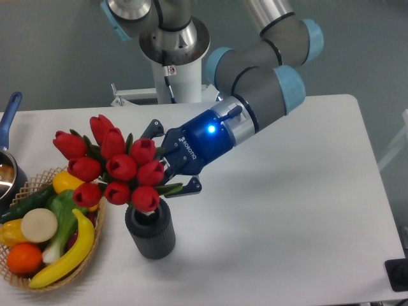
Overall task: Insert the flowers into the vase
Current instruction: 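Lower the tulip stems into the black vase opening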
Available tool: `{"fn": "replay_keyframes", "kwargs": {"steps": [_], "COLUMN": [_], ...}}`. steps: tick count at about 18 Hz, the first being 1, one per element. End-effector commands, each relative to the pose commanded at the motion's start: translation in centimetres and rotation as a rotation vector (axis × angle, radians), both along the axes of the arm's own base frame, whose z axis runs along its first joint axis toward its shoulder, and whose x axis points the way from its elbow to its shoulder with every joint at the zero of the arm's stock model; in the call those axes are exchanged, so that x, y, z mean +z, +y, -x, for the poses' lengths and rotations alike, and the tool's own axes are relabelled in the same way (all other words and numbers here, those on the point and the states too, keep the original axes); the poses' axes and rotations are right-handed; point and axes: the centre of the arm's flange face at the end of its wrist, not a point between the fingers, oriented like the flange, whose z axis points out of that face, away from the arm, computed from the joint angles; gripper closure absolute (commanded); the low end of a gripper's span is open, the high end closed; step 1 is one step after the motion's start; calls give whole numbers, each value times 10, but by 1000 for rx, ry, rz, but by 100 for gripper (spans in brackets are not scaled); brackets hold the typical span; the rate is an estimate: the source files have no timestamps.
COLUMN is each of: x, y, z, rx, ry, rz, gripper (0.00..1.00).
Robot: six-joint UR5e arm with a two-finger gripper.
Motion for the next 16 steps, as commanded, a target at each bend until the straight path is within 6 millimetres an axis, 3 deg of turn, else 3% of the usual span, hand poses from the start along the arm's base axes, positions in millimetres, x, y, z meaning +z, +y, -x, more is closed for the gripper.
{"fn": "replay_keyframes", "kwargs": {"steps": [11,16], "x": [-21,-51], "y": [-1,-10], "z": [2,-4], "rx": [2,3], "ry": [-24,-9], "rz": [17,9], "gripper": [60,60]}}
